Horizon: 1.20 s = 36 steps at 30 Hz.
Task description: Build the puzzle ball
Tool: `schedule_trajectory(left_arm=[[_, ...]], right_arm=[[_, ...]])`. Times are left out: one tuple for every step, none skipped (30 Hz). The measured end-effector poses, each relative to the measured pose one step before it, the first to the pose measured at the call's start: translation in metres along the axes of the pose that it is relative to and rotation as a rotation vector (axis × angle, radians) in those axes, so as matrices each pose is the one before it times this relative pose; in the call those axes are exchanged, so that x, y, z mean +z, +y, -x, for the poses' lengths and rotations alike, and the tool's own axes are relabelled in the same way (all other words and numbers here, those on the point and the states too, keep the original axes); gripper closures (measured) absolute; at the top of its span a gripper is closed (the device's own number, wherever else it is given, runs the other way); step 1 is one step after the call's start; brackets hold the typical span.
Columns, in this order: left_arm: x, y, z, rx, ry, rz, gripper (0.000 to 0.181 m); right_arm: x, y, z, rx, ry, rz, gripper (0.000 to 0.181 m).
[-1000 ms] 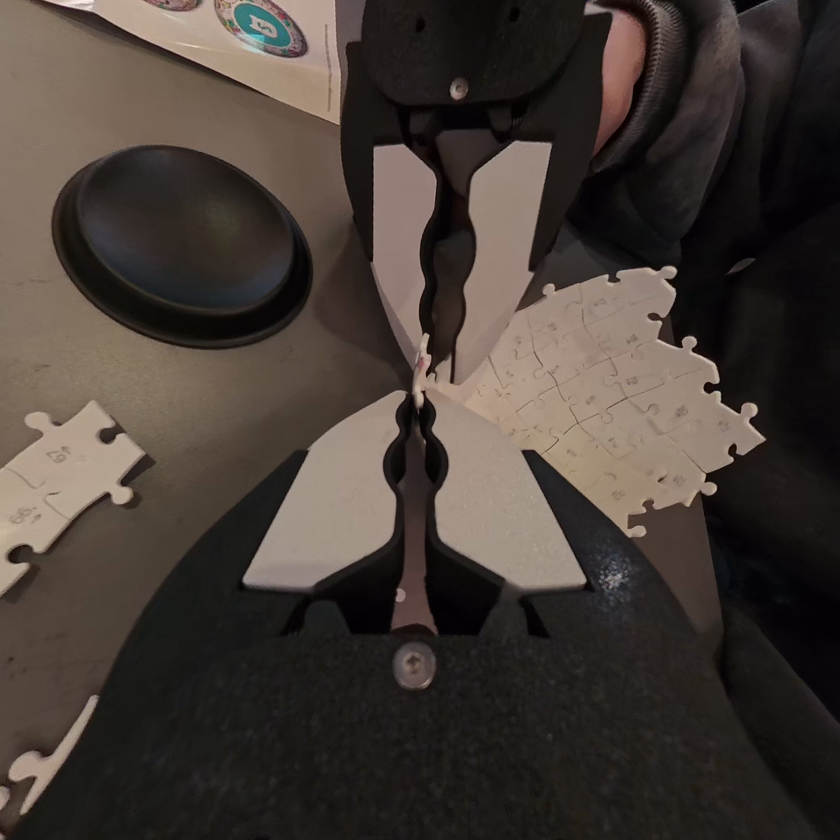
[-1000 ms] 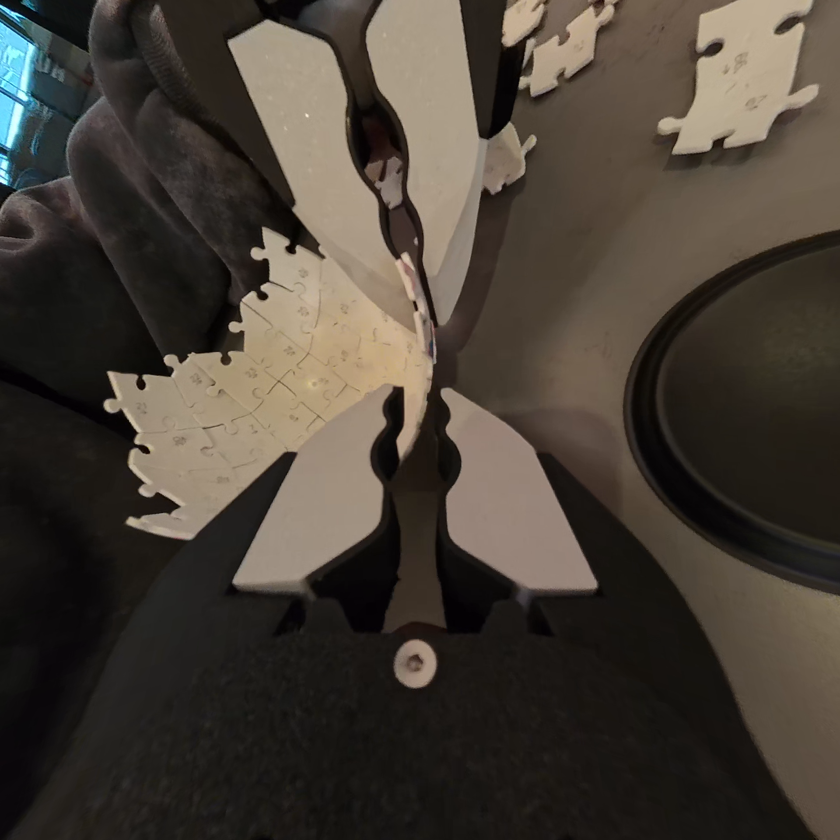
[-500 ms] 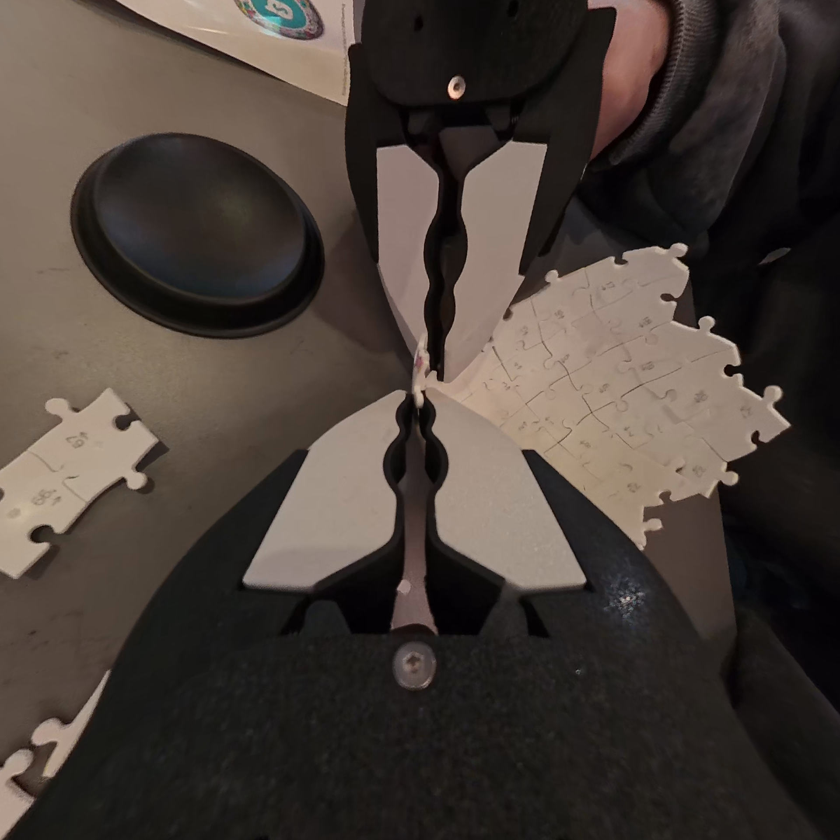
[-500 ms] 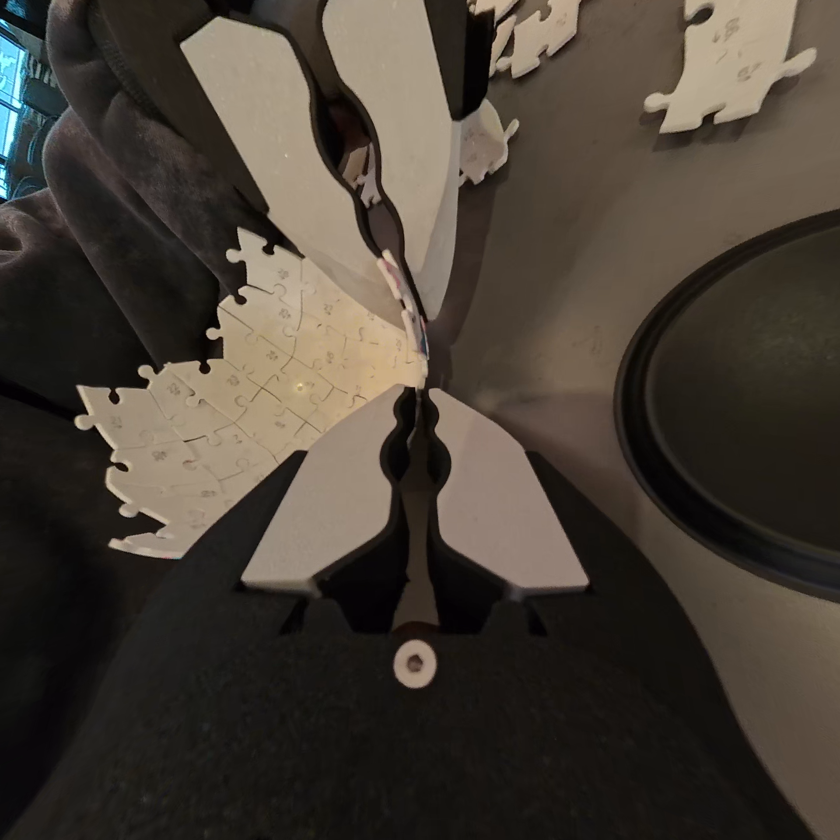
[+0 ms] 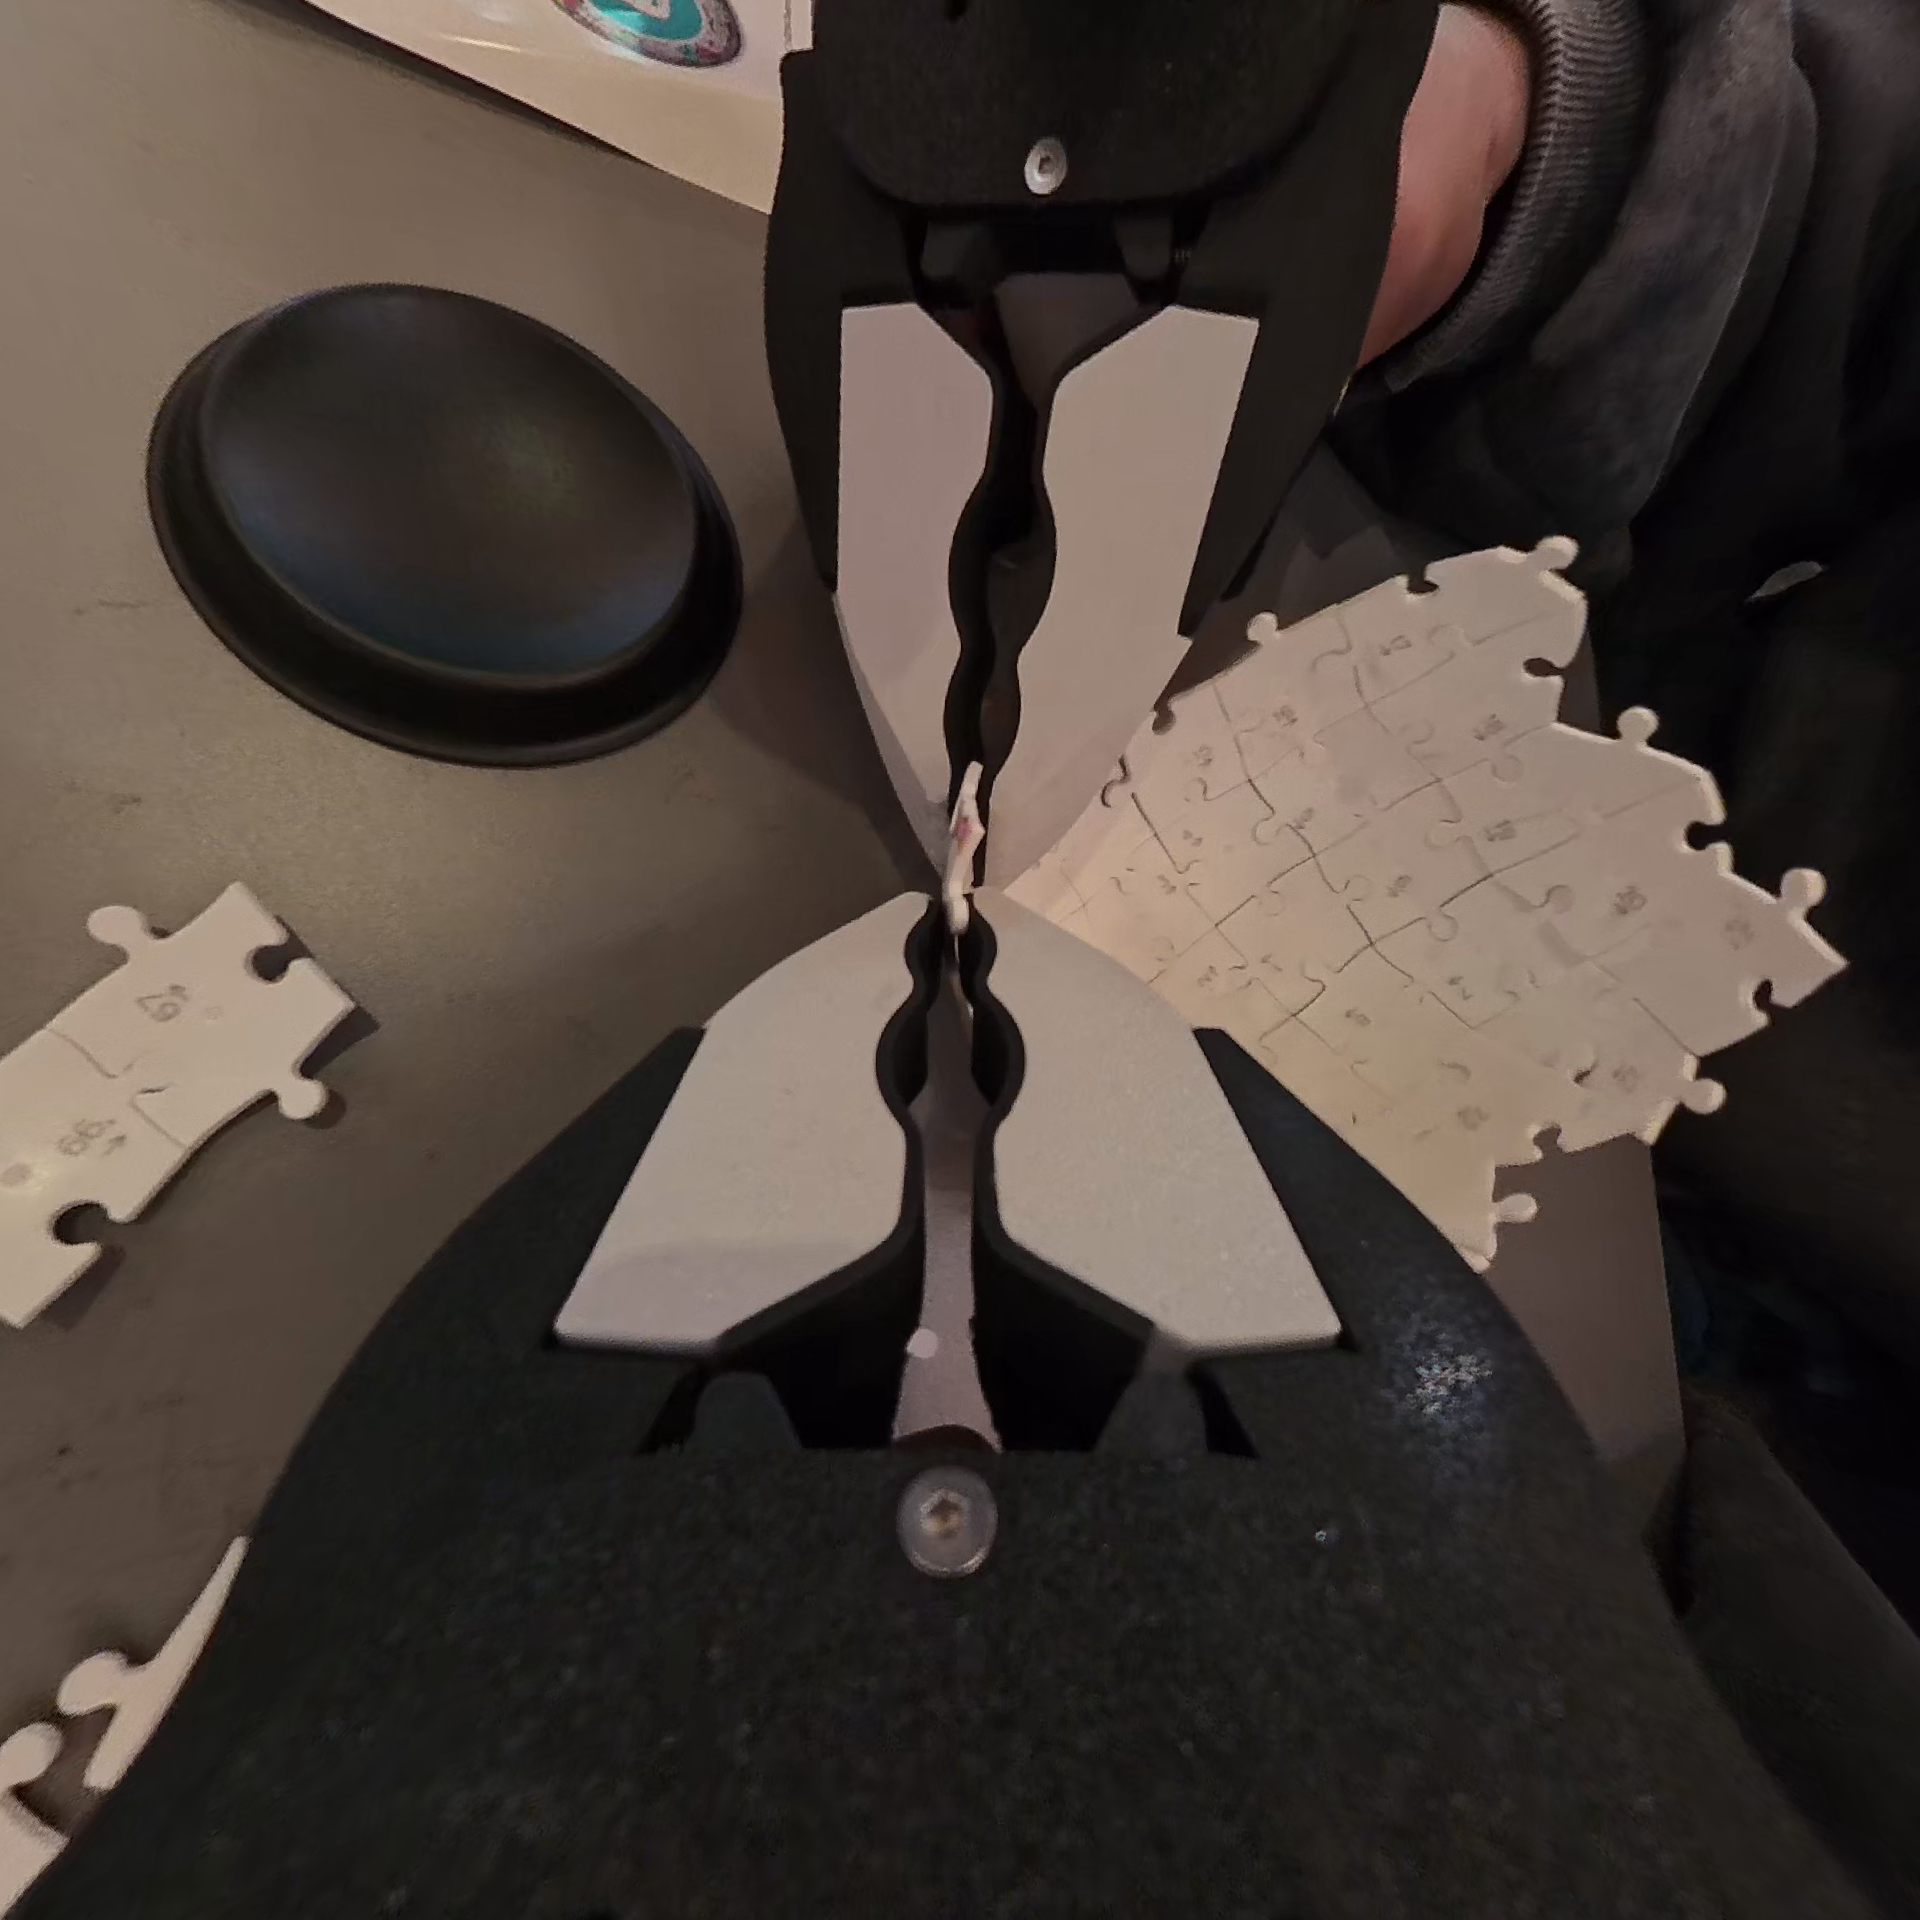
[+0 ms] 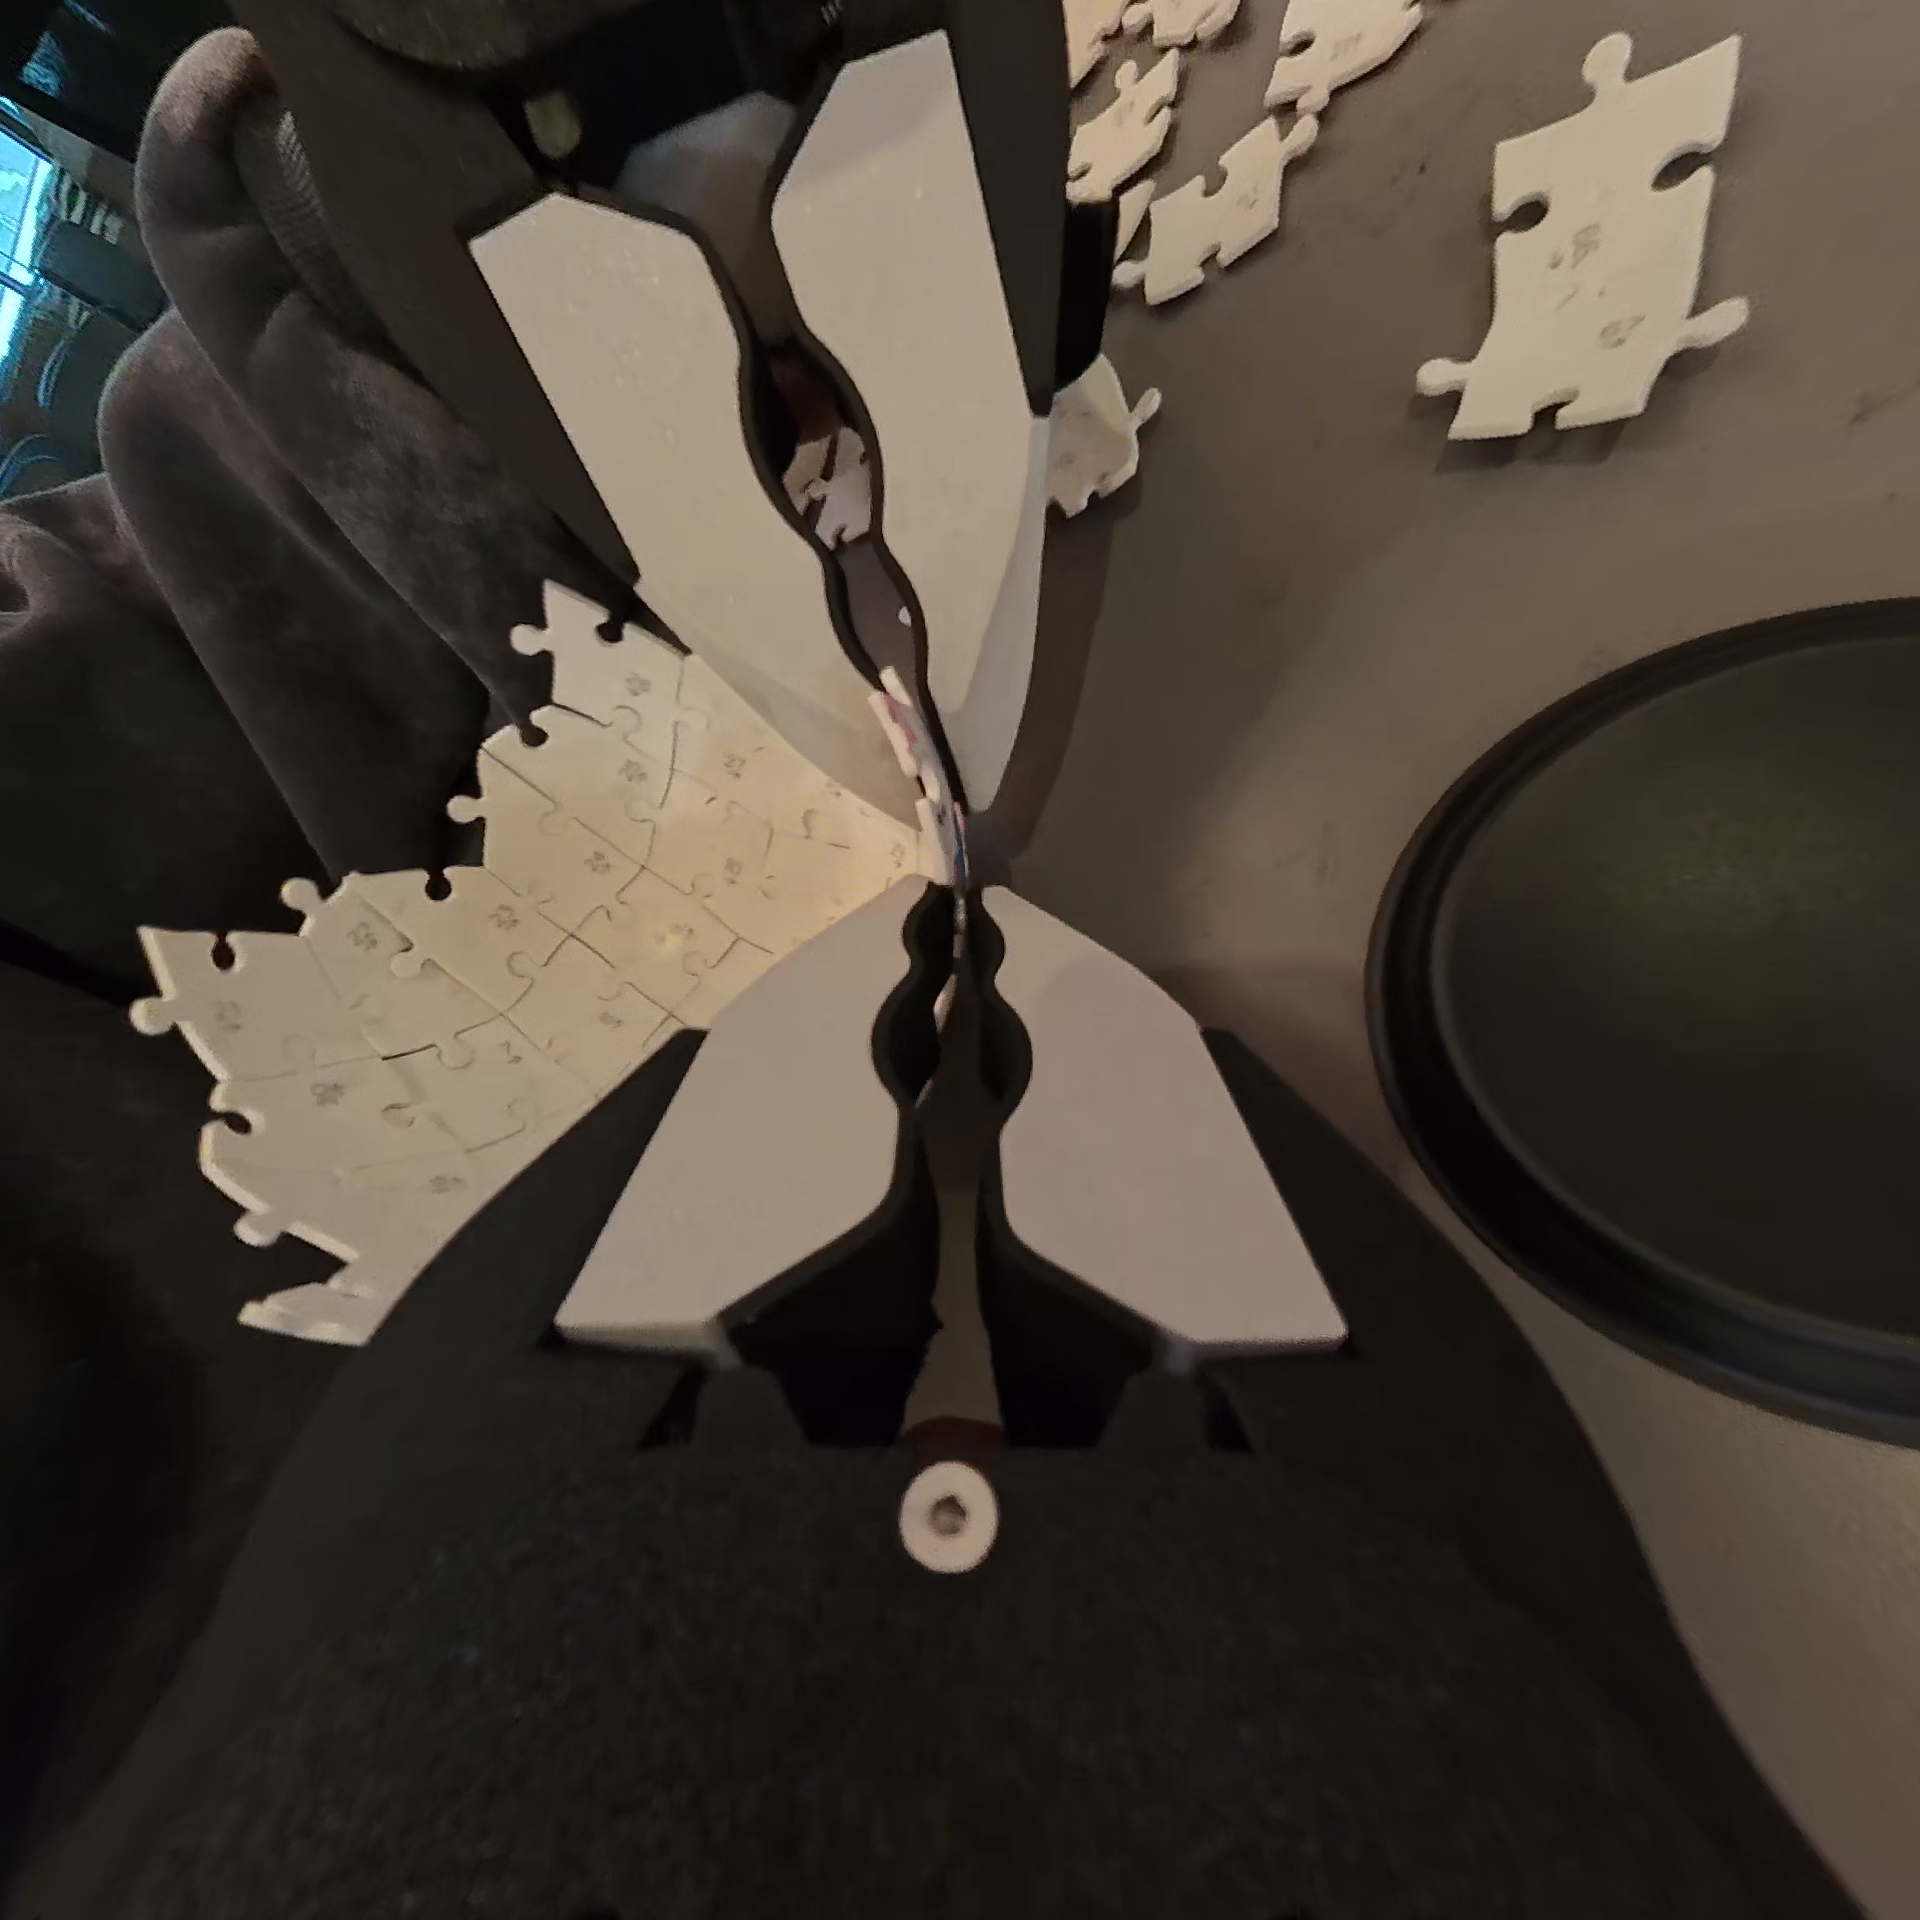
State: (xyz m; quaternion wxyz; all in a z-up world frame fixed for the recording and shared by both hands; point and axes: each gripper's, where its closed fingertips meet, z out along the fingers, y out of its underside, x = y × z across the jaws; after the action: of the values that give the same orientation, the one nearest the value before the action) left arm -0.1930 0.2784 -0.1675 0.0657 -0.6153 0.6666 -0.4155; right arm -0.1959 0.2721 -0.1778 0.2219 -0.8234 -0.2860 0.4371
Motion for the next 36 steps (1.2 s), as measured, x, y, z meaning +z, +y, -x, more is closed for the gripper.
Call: schedule_trajectory(left_arm=[[0.00033, 0.00036, 0.00035, -0.0018, -0.0017, 0.0015, 0.179], [0.00051, 0.00064, -0.00029, -0.0025, 0.0042, 0.0034, 0.179], [0.00061, 0.00075, -0.00093, -0.0018, 0.0075, 0.0040, 0.179], [0.00036, 0.00023, -0.00006, -0.0001, 0.0014, 0.0009, 0.179], [-0.00021, -0.00016, 0.00053, -0.0001, -0.0028, -0.0017, 0.179], [-0.00071, -0.00018, -0.00003, -0.0024, 0.0023, -0.0023, 0.179], [-0.00083, -0.00014, -0.00034, -0.0032, 0.0046, -0.0031, 0.179], [-0.00070, -0.00029, 0.00057, -0.0015, -0.0022, -0.0042, 0.179], [-0.00046, -0.00031, 0.00049, -0.0020, -0.0014, -0.0026, 0.179], [-0.00014, -0.00010, -0.00014, -0.0028, 0.0031, -0.0014, 0.179], [-0.00004, -0.00007, -0.00014, -0.0003, 0.0014, -0.0010, 0.179], [-0.00025, 0.00012, 0.00033, 0.0016, -0.0034, 0.0006, 0.179], [-0.00065, -0.00007, 0.00047, 0.0003, -0.0047, -0.0009, 0.179], [-0.00080, -0.00013, 0.00021, -0.0009, -0.0016, -0.0017, 0.179], [-0.00097, 0.00011, 0.00020, -0.0010, -0.0018, -0.0009, 0.179], [-0.00089, 0.00021, 0.00039, -0.0013, -0.0020, -0.0011, 0.179], [-0.00072, 0.00006, 0.00030, -0.0016, -0.0002, -0.0014, 0.179], [-0.00057, -0.00012, 0.00009, -0.0009, 0.0012, -0.0029, 0.179], [-0.00037, -0.00040, -0.00027, -0.0010, 0.0025, -0.0036, 0.179], [-0.00021, -0.00024, -0.00035, -0.0020, 0.0037, -0.0015, 0.179], [-0.00007, 0.00041, -0.00069, -0.0016, 0.0048, 0.0010, 0.179], [-0.00011, 0.00076, -0.00064, -0.0007, 0.0045, 0.0031, 0.176], [-0.00023, 0.00039, 0.00050, -0.0015, -0.0023, 0.0012, 0.173], [-0.00045, -0.00022, 0.00050, -0.0033, -0.0020, -0.0028, 0.170], [-0.00035, -0.00020, -0.00055, -0.0036, 0.0064, -0.0025, 0.170], [-0.00013, 0.00012, -0.00060, -0.0016, 0.0051, -0.0005, 0.170], [-0.00023, 0.00036, 0.00012, 0.0002, -0.0012, 0.0016, 0.169], [-0.00044, 0.00031, 0.00041, 0.0007, -0.0042, 0.0010, 0.167], [-0.00095, -0.00041, 0.00005, 0.0002, -0.0027, -0.0025, 0.164], [-0.00174, -0.00092, -0.00051, -0.0005, -0.0006, -0.0057, 0.161], [-0.00297, -0.00166, -0.00070, -0.0008, -0.0016, -0.0102, 0.159], [-0.00444, -0.00242, -0.00077, -0.0005, -0.0060, -0.0143, 0.156], [-0.00578, -0.00253, -0.00045, 0.0000, -0.0121, -0.0162, 0.153], [-0.00667, -0.00234, -0.00049, -0.0002, -0.0143, -0.0164, 0.151], [-0.00629, -0.00151, -0.00062, -0.0006, -0.0128, -0.0127, 0.149], [-0.00502, -0.00043, 0.00057, 0.0010, -0.0184, -0.0041, 0.149]], right_arm=[[0.00026, 0.00042, -0.00041, 0.0051, 0.0020, 0.0023, 0.179], [0.00044, 0.00085, 0.00036, 0.0114, -0.0067, 0.0059, 0.179], [0.00052, 0.00127, 0.00115, 0.0069, -0.0129, 0.0089, 0.179], [0.00014, 0.00078, 0.00016, -0.0056, -0.0017, 0.0057, 0.179], [-0.00007, -0.00045, -0.00054, -0.0068, 0.0077, -0.0020, 0.179], [0.00010, -0.00083, -0.00017, -0.0102, 0.0066, -0.0048, 0.179], [0.00010, -0.00072, 0.00034, -0.0093, 0.0015, -0.0023, 0.179], [-0.00001, -0.00106, -0.00035, -0.0028, 0.0036, -0.0056, 0.179], [-0.00022, -0.00100, -0.00045, 0.0025, 0.0011, -0.0081, 0.179], [-0.00015, -0.00005, 0.00057, 0.0038, -0.0069, -0.0012, 0.179], [-0.00078, 0.00050, 0.00000, 0.0057, -0.0047, 0.0027, 0.179], [-0.00074, 0.00089, -0.00017, 0.0057, -0.0028, 0.0030, 0.178], [-0.00061, 0.00128, 0.00006, 0.0050, -0.0027, 0.0037, 0.172], [-0.00071, 0.00135, 0.00132, 0.0025, -0.0107, 0.0050, 0.170], [-0.00058, 0.00132, 0.00121, -0.0007, -0.0058, 0.0045, 0.169], [-0.00033, 0.00130, 0.00006, -0.0035, 0.0039, 0.0052, 0.170], [-0.00015, 0.00092, 0.00003, -0.0040, 0.0033, 0.0028, 0.170], [0.00023, 0.00061, 0.00029, -0.0014, 0.0003, 0.0031, 0.171], [0.00034, 0.00023, -0.00033, 0.0011, 0.0014, 0.0038, 0.172], [0.00035, -0.00017, -0.00039, 0.0029, 0.0011, 0.0015, 0.174], [0.00033, -0.00059, -0.00067, 0.0050, 0.0009, -0.0006, 0.175], [0.00020, -0.00064, -0.00070, 0.0041, 0.0015, -0.0021, 0.175], [-0.00005, -0.00074, 0.00011, 0.0014, -0.0032, -0.0031, 0.175], [-0.00010, -0.00050, -0.00020, 0.0018, -0.0003, -0.0030, 0.175], [0.00000, -0.00025, -0.00020, 0.0008, 0.0006, -0.0010, 0.175], [-0.00011, -0.00020, -0.00035, -0.0006, 0.0022, -0.0015, 0.176], [0.00003, 0.00000, -0.00022, -0.0003, 0.0013, 0.0008, 0.176], [0.00002, 0.00003, -0.00022, -0.0002, 0.0014, 0.0011, 0.176], [0.00001, -0.00035, 0.00009, -0.0006, -0.0014, -0.0019, 0.176], [-0.00017, -0.00035, 0.00045, -0.0012, -0.0028, -0.0023, 0.176], [-0.00028, -0.00055, 0.00021, -0.0014, -0.0013, -0.0039, 0.176], [-0.00023, -0.00043, 0.00011, -0.0001, -0.0005, -0.0026, 0.176], [-0.00025, -0.00004, 0.00011, -0.0004, -0.0003, -0.0004, 0.175], [-0.00016, -0.00003, 0.00021, -0.0012, -0.0007, -0.0007, 0.175], [-0.00026, -0.00013, 0.00011, -0.0015, 0.0000, -0.0012, 0.175], [-0.00005, -0.00045, 0.00001, -0.0018, 0.0005, -0.0028, 0.175]])
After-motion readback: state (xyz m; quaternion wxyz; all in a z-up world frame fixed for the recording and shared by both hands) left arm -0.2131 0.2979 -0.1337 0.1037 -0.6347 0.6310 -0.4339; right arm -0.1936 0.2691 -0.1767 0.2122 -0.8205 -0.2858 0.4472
